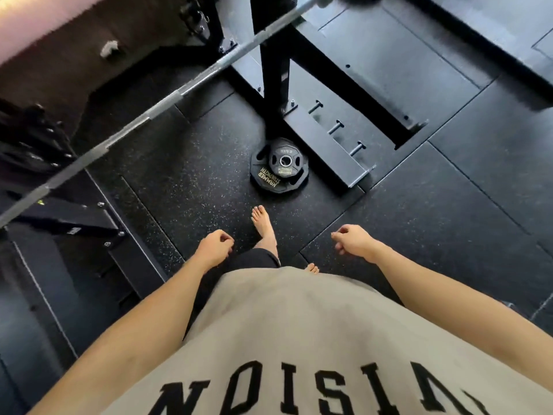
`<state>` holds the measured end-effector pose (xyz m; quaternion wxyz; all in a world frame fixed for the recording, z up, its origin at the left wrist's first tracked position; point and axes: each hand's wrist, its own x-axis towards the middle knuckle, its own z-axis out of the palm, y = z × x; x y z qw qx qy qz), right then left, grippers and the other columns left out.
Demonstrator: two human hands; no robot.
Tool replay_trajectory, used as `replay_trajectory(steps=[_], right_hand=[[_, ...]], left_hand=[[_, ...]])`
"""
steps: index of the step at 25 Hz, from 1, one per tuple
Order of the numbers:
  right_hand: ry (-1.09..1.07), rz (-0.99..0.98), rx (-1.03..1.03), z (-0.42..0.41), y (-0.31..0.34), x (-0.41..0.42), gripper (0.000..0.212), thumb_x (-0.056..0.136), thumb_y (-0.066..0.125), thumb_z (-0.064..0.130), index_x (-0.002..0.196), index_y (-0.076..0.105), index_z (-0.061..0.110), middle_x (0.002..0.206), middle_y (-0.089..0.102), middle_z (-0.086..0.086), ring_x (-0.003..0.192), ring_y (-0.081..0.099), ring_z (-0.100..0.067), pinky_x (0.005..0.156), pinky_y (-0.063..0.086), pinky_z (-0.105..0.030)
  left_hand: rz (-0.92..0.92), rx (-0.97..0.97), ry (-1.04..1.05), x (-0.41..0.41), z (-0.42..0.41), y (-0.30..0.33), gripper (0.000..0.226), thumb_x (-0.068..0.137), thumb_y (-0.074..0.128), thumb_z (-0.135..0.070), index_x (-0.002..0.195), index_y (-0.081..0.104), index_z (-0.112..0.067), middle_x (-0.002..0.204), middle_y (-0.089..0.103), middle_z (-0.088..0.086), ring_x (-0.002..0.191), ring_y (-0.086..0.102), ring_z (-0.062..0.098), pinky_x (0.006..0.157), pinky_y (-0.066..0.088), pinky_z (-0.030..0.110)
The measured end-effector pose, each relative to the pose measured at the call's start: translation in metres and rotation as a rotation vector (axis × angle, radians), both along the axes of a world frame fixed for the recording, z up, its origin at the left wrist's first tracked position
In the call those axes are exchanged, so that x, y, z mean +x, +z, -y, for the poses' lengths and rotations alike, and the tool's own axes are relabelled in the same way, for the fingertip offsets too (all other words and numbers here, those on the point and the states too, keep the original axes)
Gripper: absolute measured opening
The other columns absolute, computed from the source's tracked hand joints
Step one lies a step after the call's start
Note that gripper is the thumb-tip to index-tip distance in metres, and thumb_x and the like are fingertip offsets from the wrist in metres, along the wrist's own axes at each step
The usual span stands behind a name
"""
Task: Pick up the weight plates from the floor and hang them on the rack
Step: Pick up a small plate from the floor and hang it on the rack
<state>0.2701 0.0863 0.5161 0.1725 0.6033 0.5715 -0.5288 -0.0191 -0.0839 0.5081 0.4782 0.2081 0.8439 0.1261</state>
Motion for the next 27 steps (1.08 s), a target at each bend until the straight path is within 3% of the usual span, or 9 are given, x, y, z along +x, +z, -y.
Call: replay_trajectory(steps=[6,9,13,16,20,22,27], right_hand=[[-0.107,0.065,-0.015,-0.107,-0.002,-0.059,0.019,0.101,0.05,0.025,0.103,0.059,0.009,0.077,0.059,-0.006,0.064,0.055,-0.018,0.052,0.046,-0.027],[-0.17,0.08,-0.03,-0.149,-0.011,-0.085,0.017,0.1,0.051,0.024,0.102,0.059,0.009,0.075,0.06,-0.007,0.061,0.055,-0.02,0.05,0.046,-0.029],[-0.238,0.115,-0.073,-0.214,-0.054,-0.122,0.014,0.101,0.049,0.023,0.097,0.057,0.012,0.074,0.058,-0.007,0.055,0.052,-0.018,0.05,0.043,-0.028],[-0.293,0.085,-0.104,-0.263,-0.12,-0.149,0.014,0.101,0.049,0.022,0.096,0.057,0.011,0.071,0.055,-0.007,0.054,0.049,-0.018,0.051,0.041,-0.028],[-0.309,0.063,-0.114,-0.321,-0.244,-0.182,0.016,0.1,0.052,0.021,0.098,0.059,0.007,0.075,0.062,-0.011,0.054,0.052,-0.02,0.051,0.044,-0.029],[-0.33,0.045,-0.157,-0.343,-0.316,-0.196,0.017,0.1,0.051,0.022,0.1,0.058,0.006,0.075,0.06,-0.011,0.054,0.052,-0.018,0.052,0.044,-0.029],[-0.304,0.089,-0.119,-0.363,-0.483,-0.214,0.026,0.1,0.05,0.033,0.087,0.053,0.011,0.074,0.056,-0.012,0.06,0.049,-0.023,0.056,0.045,-0.035]], left_hand=[[0.04,-0.033,0.012,-0.074,-0.119,-0.017,0.012,0.096,0.051,-0.018,0.088,0.06,-0.018,0.078,0.066,0.004,0.074,0.061,0.022,0.072,0.05,0.034],[0.026,-0.082,-0.072,-0.107,-0.164,-0.033,0.013,0.094,0.053,-0.021,0.083,0.06,-0.021,0.084,0.07,0.005,0.082,0.065,0.025,0.082,0.055,0.039],[0.02,-0.122,-0.113,-0.139,-0.233,-0.082,0.013,0.095,0.052,-0.026,0.097,0.064,-0.02,0.095,0.07,0.004,0.091,0.067,0.024,0.09,0.053,0.043],[0.055,-0.178,-0.094,-0.147,-0.27,-0.142,0.015,0.095,0.052,-0.028,0.1,0.064,-0.019,0.097,0.07,0.004,0.094,0.066,0.024,0.091,0.052,0.042],[0.072,-0.208,0.072,-0.154,-0.318,-0.253,0.013,0.098,0.051,-0.025,0.101,0.061,-0.018,0.088,0.071,0.004,0.082,0.068,0.021,0.073,0.053,0.035],[0.061,-0.216,0.141,-0.156,-0.343,-0.313,0.013,0.099,0.049,-0.025,0.099,0.06,-0.018,0.088,0.07,0.006,0.08,0.068,0.021,0.072,0.053,0.035],[-0.007,-0.231,-0.13,-0.156,-0.38,-0.467,0.019,0.098,0.045,-0.039,0.098,0.051,-0.021,0.098,0.068,0.009,0.091,0.063,0.028,0.086,0.05,0.043]])
